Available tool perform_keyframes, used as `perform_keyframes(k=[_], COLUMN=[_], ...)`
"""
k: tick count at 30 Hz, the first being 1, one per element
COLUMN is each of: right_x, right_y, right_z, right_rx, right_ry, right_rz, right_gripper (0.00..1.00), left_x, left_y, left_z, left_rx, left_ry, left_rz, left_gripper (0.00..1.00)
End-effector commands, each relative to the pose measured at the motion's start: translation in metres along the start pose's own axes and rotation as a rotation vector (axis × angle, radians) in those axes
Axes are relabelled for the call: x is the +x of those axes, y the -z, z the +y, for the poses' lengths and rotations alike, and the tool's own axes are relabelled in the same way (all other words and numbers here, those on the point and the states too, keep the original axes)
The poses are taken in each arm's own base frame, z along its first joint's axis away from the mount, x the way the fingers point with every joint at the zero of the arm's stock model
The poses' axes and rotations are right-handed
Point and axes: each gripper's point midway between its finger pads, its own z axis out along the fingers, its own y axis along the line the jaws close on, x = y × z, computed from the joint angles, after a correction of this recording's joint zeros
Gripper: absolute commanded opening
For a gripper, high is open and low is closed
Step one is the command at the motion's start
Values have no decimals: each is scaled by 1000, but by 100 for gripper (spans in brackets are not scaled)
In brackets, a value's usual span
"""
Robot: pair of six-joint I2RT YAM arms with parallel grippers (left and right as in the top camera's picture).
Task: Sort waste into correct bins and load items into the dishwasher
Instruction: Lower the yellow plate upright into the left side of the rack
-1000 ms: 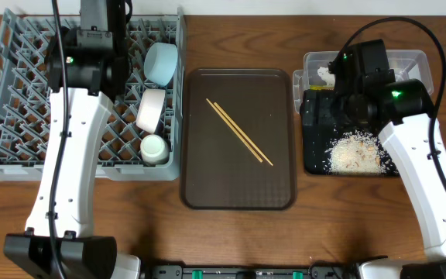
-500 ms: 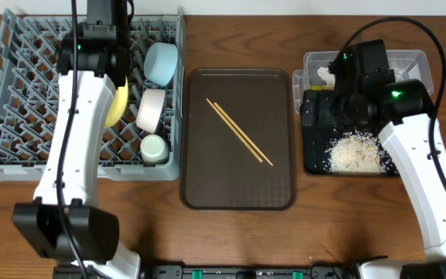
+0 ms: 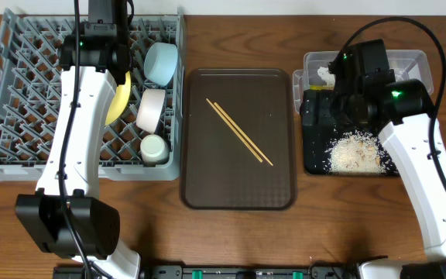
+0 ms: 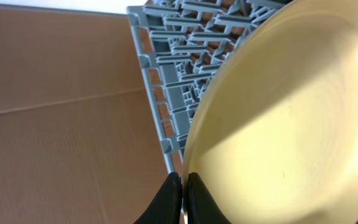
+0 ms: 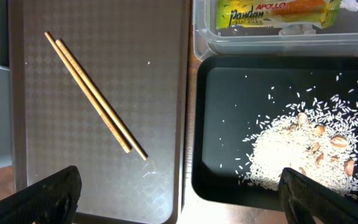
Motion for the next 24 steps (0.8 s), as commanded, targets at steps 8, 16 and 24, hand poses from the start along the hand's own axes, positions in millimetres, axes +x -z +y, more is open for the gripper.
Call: perform_keyframes(k=[8,16,24], right_x=[-1,-1,-1], right_y=[-1,-1,-1], right_z=[-4,-4,-4], right_rx=[12,12,12], right_ry=[3,3,3], right_rz=[0,0,0], right_gripper=[99,99,99], left_x=[4,4,-5], left_y=[-6,-2,-1], left_z=[-13,-43,-44], left_rx=[44,203,224], left_ry=[28,6,298], left_rz=[23,-1,-12], left_gripper=[7,11,29])
